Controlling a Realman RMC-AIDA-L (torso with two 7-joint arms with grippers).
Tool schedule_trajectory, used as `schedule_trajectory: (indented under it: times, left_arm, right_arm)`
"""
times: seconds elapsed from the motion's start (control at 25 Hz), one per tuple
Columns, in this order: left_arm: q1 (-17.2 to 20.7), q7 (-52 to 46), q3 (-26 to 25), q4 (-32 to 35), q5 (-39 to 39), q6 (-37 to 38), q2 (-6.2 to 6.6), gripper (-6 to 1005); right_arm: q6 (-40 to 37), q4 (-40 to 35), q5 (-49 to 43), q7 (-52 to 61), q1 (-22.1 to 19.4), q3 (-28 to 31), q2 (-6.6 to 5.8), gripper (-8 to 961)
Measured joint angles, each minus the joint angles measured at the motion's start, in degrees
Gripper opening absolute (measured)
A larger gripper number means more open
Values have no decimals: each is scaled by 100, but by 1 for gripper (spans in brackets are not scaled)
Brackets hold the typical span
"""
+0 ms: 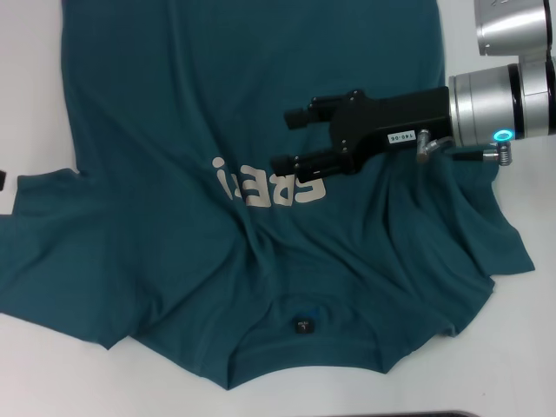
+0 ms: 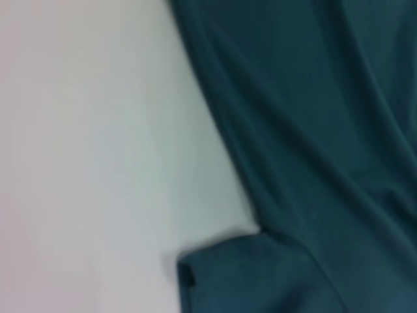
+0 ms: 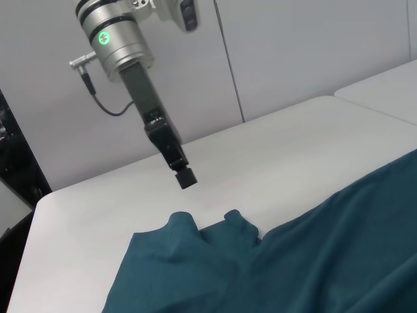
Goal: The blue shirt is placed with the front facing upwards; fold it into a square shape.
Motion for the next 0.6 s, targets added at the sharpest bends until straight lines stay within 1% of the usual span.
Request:
schedule_trajectory:
  times: [0.04, 0.16, 0.36, 0.6]
  left_arm:
    - [69, -6, -22, 1, 1, 2, 39, 71]
    - [161, -18, -34, 11, 3, -26, 59, 87]
    - [268, -28, -31, 12, 4, -79, 30, 112]
    - [329, -28, -6, 12, 74, -339, -32, 384]
  right_arm:
    - [9, 0, 0, -1, 3, 0, 0, 882]
    - [30, 0, 0, -2, 17, 0, -4, 882]
    - [47, 0, -3, -29, 50, 0, -9, 882]
    - [71, 0, -8, -74, 65, -51, -9, 881]
